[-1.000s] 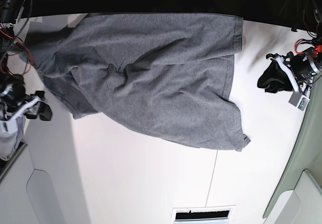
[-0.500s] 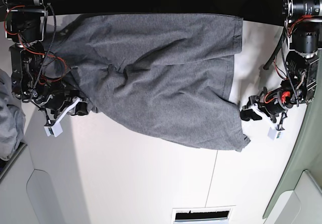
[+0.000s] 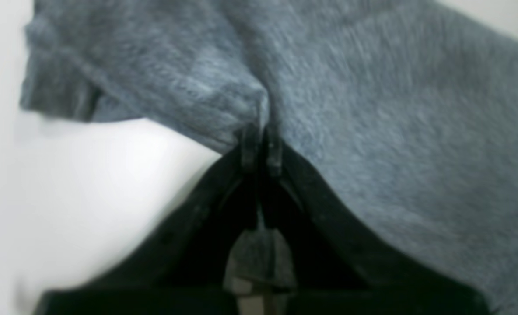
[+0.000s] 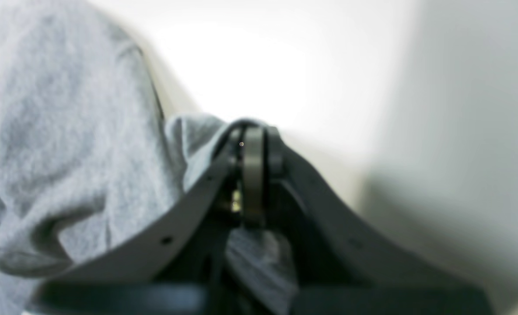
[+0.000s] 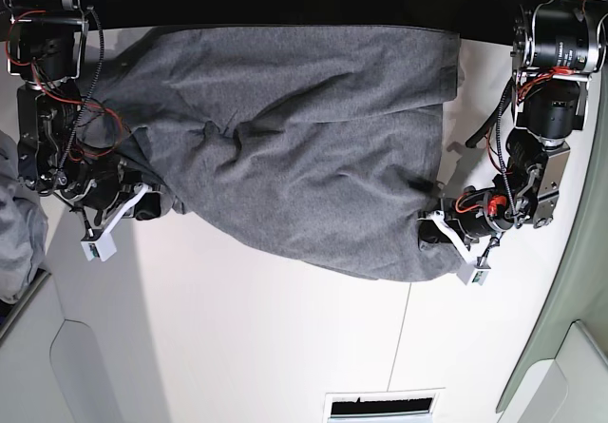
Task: Layout the t-shirt on the table in an organized manner, then fold the t-shirt properly
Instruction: 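Lower the stretched shirt onto the table with both grippers, then pinch the bunched shirt edge with the right gripper and pull it outward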
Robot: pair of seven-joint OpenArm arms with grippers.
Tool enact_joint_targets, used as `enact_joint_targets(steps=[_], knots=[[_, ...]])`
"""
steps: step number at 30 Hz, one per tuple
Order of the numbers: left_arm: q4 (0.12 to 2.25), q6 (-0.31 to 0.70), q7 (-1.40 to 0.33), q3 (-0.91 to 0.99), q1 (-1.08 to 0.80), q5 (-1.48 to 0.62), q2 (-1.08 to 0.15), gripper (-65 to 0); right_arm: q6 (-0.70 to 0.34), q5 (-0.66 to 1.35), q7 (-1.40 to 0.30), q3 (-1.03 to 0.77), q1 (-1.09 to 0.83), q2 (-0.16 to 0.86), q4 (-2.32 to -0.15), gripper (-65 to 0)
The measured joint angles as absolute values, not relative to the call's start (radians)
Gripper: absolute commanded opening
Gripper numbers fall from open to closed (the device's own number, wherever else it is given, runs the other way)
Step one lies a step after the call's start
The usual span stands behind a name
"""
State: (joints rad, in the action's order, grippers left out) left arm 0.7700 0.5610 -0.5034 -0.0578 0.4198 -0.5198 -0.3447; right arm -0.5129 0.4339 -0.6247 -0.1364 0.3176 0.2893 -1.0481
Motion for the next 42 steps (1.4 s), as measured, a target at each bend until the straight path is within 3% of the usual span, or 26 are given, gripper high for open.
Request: enact_joint_targets(steps=[4, 15, 24, 26, 28, 30, 38, 42], knots=[[0.881, 0.637, -0.551, -0.059, 0.442, -0.647, -0.425, -65.0, -0.513, 0.435, -0.629, -0.152, 0.349, 0.336, -1.152, -65.0], [1.21, 0.645, -0.769, -0.059, 0.436, -0.843, -0.586, -65.0, -0.519, 0.537, -0.791, -0.161, 0.353, 0.401, -1.407, -65.0], [1.216, 0.687, -0.841, -0.063, 0.178, -0.876, -0.578, -65.0, -0.552, 0.6, -0.797, -0.163, 0.035, 0.392, -1.446, -65.0], [1.216, 0.686, -0.813, -0.062, 0.139, -0.877, -0.579, -64.9, -0.55, 0.6, -0.789, -0.163, -0.007, 0.382, -1.447, -48.7], [1.216, 0.686, -0.785, -0.062, 0.115, -0.881, -0.579, -56.8, -0.554, 0.609, -0.765, -0.163, -0.044, 0.379, -1.448, -36.9], [1.216, 0.686, -0.785, -0.062, 0.108, -0.88, -0.579, -52.3, -0.554, 0.603, -0.743, -0.165, -0.063, 0.379, -1.448, -35.4], [1.237, 0.686, -0.779, 0.02, 0.117, -0.913, -0.581, -52.1, -0.554, 0.632, -0.68, -0.322, 0.039, 0.313, -1.539, -35.4], [1.259, 0.686, -0.778, 0.036, 0.12, -0.932, -0.581, -52.1, -0.509, 0.514, -0.608, -0.334, 0.13, 0.268, -1.495, -35.4]])
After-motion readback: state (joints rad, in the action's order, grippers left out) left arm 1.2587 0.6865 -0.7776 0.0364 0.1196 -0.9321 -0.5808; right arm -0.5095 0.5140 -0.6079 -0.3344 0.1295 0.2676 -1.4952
